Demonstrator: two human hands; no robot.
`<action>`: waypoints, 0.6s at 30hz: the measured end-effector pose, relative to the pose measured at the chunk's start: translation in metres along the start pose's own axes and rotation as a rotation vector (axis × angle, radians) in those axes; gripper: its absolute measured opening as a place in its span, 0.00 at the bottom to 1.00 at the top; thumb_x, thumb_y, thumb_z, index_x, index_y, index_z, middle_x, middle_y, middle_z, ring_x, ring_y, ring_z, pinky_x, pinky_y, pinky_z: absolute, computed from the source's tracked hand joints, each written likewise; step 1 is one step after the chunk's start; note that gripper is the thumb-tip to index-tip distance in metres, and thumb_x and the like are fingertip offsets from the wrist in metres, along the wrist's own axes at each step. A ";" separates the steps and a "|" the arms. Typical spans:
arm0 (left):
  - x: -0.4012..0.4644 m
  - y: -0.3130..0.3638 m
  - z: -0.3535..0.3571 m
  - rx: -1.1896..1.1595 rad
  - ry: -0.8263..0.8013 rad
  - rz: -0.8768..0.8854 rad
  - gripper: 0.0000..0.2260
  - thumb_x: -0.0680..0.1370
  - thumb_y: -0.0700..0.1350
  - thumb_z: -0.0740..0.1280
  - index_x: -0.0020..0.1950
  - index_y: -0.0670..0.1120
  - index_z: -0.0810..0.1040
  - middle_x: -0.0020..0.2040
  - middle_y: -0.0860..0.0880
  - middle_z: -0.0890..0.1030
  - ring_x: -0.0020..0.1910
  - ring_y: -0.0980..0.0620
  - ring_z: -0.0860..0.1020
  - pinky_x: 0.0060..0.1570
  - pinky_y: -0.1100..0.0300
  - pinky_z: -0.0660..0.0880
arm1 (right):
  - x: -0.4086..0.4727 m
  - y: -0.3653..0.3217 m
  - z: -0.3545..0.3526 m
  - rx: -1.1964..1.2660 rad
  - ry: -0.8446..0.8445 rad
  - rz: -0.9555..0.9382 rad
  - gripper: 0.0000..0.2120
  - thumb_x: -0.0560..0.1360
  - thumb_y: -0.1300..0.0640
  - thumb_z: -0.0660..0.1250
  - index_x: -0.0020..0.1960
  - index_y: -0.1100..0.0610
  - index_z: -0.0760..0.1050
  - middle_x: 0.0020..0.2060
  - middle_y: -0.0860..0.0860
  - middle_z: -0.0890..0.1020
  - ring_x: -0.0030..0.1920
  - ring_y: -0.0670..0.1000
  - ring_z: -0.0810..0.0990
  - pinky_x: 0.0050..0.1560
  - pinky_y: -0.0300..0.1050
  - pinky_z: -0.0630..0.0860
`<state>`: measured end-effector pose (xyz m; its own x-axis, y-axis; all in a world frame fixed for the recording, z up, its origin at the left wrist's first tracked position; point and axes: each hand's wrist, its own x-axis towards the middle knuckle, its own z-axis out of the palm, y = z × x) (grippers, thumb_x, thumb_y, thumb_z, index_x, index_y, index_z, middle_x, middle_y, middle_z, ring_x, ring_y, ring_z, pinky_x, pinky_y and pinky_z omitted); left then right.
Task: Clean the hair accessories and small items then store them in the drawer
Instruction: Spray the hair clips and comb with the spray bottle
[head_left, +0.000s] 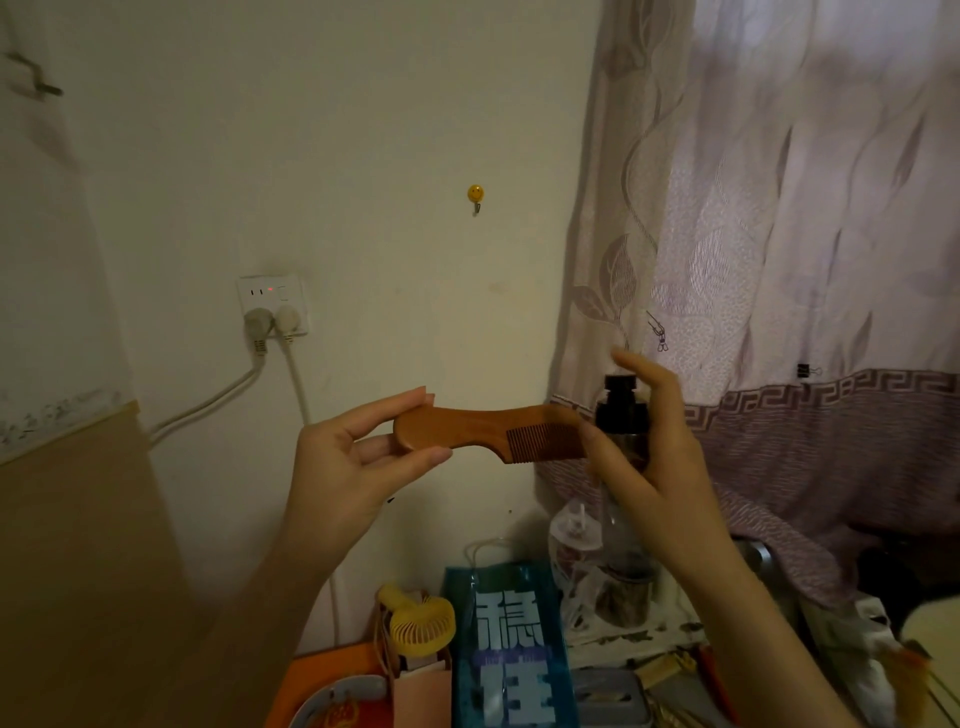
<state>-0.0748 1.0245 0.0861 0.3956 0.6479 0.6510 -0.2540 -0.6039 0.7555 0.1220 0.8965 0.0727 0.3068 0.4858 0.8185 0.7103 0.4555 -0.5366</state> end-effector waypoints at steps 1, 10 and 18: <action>0.000 -0.001 0.000 0.003 -0.001 0.002 0.23 0.64 0.33 0.74 0.57 0.46 0.79 0.45 0.56 0.85 0.45 0.53 0.84 0.45 0.68 0.78 | 0.001 -0.003 0.003 -0.039 -0.026 -0.033 0.23 0.77 0.55 0.65 0.66 0.38 0.61 0.42 0.47 0.78 0.36 0.45 0.79 0.36 0.35 0.75; -0.001 -0.004 0.000 0.004 -0.006 0.014 0.25 0.61 0.38 0.75 0.57 0.47 0.80 0.48 0.55 0.85 0.45 0.52 0.84 0.50 0.62 0.79 | 0.006 -0.012 0.030 -0.180 -0.032 -0.096 0.15 0.77 0.57 0.66 0.58 0.46 0.63 0.42 0.41 0.75 0.41 0.39 0.76 0.39 0.27 0.70; -0.001 -0.004 -0.004 -0.002 -0.005 0.018 0.25 0.61 0.38 0.75 0.59 0.45 0.79 0.47 0.56 0.85 0.45 0.53 0.84 0.47 0.66 0.78 | 0.003 -0.004 0.025 -0.177 0.031 -0.056 0.12 0.77 0.56 0.66 0.54 0.48 0.64 0.39 0.43 0.76 0.39 0.41 0.78 0.34 0.29 0.72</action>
<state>-0.0772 1.0282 0.0830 0.3954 0.6345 0.6642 -0.2625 -0.6148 0.7437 0.1043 0.9153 0.0721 0.2812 0.4389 0.8534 0.8261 0.3418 -0.4480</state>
